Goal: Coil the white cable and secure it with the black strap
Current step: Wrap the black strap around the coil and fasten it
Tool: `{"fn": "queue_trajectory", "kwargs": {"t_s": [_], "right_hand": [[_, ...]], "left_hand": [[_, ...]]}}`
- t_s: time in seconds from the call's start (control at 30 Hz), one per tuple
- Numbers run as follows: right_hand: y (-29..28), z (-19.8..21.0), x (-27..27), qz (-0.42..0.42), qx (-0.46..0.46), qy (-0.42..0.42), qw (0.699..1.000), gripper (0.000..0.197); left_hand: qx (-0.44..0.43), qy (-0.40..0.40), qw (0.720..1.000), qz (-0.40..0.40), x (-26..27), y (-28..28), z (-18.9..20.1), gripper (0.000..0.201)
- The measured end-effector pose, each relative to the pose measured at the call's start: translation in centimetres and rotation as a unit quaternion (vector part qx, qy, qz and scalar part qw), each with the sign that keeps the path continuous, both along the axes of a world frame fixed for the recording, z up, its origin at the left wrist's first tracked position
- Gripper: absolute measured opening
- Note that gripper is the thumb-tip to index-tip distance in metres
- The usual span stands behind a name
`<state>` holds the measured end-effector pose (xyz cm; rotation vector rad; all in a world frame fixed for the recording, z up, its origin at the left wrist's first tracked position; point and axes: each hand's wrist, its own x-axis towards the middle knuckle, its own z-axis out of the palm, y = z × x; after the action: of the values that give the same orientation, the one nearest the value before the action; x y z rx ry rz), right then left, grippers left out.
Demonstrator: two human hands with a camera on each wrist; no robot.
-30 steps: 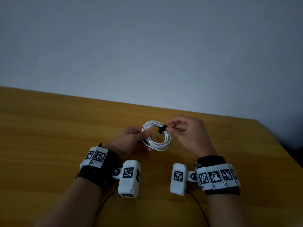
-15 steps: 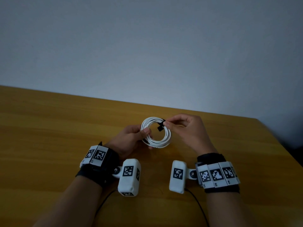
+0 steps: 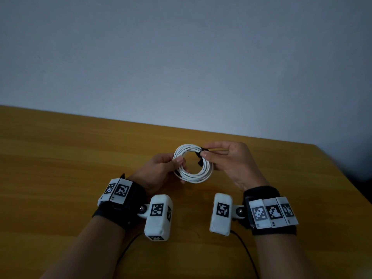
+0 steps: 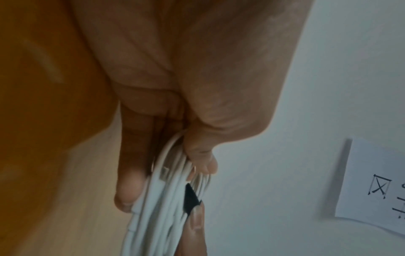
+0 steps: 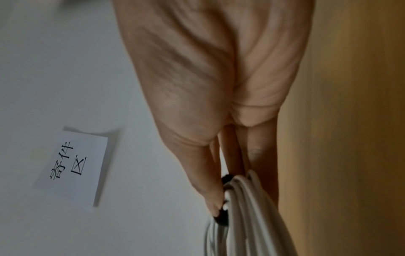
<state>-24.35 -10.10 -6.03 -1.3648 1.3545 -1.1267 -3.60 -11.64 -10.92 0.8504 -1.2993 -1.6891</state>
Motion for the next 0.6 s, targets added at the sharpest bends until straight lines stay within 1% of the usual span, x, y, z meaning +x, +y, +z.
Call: {"fn": "queue_trajectory", "kwargs": {"t_s": [0.13,0.27,0.33,0.43,0.6], "right_hand": [[-0.1,-0.2,0.0,0.000,0.036,-0.014,0.999,0.021],[-0.1,-0.5,-0.2,0.010,0.076,-0.054,0.996,0.031],[-0.2,-0.4,-0.4,0.005,0.083,-0.068,0.994,0.032],[-0.4,-0.4,-0.5,-0.023,0.082,-0.087,0.993,0.029],[-1.2,-1.3,-0.7,-0.099,0.088,-0.110,0.985,0.029]], "left_hand": [[0.031,0.030,0.999,0.007,0.0,0.0,0.6,0.036],[0.050,0.045,0.997,0.030,0.0,0.0,0.7,0.051],[0.061,0.059,0.995,0.049,-0.1,-0.2,0.6,0.047],[0.070,0.083,0.990,0.085,-0.1,-0.4,0.6,0.036],[0.112,0.113,0.977,0.145,0.0,-0.7,0.7,0.032]]}}
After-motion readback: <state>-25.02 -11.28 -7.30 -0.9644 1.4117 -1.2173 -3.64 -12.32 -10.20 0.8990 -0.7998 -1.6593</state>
